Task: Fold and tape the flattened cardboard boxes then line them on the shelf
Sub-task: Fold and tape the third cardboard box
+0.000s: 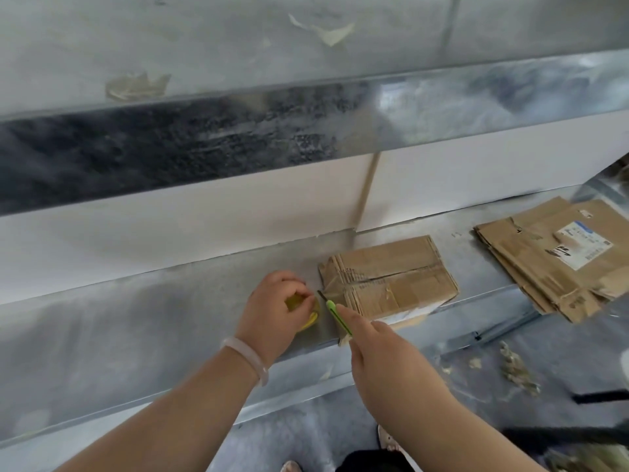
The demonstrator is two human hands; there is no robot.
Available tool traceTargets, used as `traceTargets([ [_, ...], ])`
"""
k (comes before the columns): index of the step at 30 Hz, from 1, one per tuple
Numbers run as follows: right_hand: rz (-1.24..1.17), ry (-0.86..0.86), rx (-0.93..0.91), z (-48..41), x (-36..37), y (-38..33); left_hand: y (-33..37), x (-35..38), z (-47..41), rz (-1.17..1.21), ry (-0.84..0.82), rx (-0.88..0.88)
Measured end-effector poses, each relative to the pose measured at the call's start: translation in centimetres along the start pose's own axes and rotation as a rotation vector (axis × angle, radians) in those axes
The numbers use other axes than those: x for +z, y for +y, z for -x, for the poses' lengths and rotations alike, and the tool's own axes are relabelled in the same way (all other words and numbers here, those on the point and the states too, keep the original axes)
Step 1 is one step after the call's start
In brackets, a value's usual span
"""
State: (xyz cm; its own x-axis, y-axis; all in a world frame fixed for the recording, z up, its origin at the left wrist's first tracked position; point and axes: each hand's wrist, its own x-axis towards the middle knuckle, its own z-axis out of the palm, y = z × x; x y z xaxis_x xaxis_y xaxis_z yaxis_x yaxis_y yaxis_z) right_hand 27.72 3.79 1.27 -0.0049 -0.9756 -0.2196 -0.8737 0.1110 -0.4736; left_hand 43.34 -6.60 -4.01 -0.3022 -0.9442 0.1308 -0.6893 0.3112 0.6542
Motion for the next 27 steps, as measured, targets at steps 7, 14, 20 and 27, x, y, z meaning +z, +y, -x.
traceTargets([
  [7,0.228,-0.084,0.084,-1.9,1.6,-0.9,0.0,0.5,0.1,0.016,0.008,0.015],
  [14,0.244,-0.101,0.123,-2.3,1.3,-0.5,0.4,0.6,0.2,0.046,0.036,0.014],
  [20,0.106,-0.006,-0.017,-1.8,2.0,1.9,-1.2,-1.1,-1.4,-0.072,0.213,0.125],
  [27,-0.176,0.466,-0.286,0.0,-1.8,6.2,-4.6,0.5,-0.9,-0.365,0.167,0.130],
])
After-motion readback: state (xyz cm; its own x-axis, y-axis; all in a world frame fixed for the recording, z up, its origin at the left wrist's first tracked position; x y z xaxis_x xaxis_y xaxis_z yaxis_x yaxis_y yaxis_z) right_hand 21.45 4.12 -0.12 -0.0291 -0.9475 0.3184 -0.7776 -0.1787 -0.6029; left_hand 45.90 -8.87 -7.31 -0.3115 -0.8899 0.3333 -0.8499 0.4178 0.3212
